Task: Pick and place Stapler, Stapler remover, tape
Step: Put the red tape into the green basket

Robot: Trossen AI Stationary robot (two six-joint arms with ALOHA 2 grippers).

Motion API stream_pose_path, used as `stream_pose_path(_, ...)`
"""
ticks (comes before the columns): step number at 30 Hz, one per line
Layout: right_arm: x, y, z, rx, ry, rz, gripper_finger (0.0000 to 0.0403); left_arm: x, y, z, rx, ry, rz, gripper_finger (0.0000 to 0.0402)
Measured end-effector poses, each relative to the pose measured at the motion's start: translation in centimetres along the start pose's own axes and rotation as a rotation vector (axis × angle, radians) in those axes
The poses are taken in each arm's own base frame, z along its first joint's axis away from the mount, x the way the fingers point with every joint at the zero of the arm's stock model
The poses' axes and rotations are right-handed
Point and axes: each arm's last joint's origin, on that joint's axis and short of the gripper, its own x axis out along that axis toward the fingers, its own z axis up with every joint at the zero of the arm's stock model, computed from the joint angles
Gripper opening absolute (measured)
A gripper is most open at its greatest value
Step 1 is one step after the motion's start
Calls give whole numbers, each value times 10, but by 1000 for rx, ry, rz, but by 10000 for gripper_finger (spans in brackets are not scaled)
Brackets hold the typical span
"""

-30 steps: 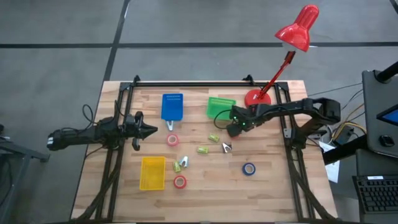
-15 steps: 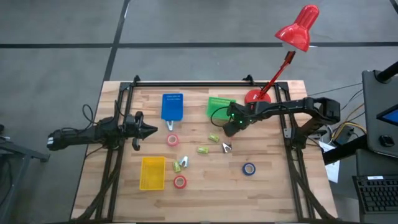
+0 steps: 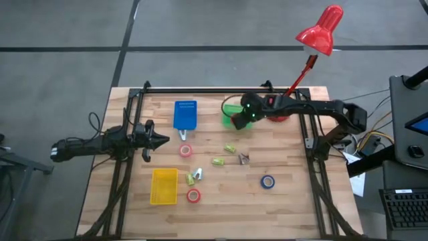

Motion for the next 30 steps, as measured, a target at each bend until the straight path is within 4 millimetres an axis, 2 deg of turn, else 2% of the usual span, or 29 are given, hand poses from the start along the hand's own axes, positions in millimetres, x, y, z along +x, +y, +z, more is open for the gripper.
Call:
stream_pose_path(7,15,-44,6,84,64,-81,57,0,0,0,0,-1,0,30)
stream_pose_path(12,26,-59,11,85,86,-89,55,0,0,0,0,-1,-1,30)
stream_pose_path(17,39,-58,16,67,106,-99,55,0,0,0,0,-1,0,30)
stream_pose_path(26,63,-55,22,68,166,-135,88,0,0,0,0,-1,-1,30)
stream_pose_path(30,58,-52,29,66,159,-131,111,0,0,0,0,-1,-1,30)
